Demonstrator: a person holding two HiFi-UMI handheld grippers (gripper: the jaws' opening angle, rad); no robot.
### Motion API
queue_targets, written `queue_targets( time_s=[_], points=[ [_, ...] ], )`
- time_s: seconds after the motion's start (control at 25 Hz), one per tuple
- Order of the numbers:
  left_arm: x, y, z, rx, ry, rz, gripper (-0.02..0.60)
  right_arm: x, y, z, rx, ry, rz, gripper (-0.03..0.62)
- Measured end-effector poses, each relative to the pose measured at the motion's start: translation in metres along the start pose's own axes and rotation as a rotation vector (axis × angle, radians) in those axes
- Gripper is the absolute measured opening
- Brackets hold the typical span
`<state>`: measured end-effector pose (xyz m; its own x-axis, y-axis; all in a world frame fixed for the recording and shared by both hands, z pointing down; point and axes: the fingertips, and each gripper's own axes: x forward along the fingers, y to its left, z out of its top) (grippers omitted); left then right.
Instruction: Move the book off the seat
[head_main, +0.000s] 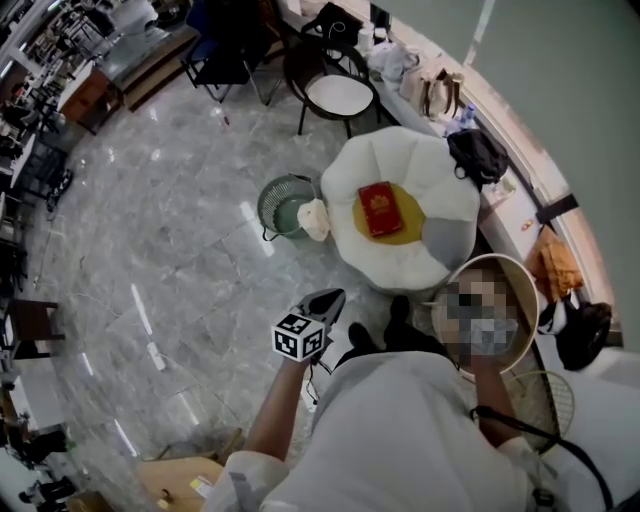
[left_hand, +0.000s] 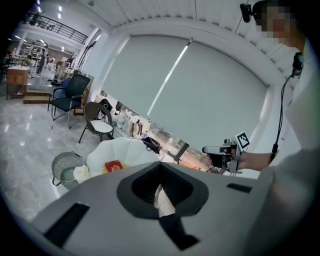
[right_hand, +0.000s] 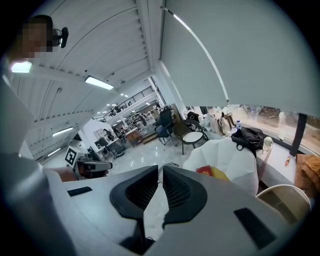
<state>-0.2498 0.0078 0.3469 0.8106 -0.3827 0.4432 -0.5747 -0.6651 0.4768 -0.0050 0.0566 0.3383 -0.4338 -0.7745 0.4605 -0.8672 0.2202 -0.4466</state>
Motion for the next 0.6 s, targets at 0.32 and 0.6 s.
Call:
queue_targets(
  time_s=[0.32,0.6],
  points=[
    [0.026,0.001,0.012,-0.040,-0.020,0.012,0.002,0.024,-0.027,0.018,-0.005,0.033,0.039,0.052],
    [0.069,0.005,0.022,-0.080,-0.011,0.051,0.002,0.061,-0.064,0.038,-0.035,0.104,0.097,0.052]
  ],
)
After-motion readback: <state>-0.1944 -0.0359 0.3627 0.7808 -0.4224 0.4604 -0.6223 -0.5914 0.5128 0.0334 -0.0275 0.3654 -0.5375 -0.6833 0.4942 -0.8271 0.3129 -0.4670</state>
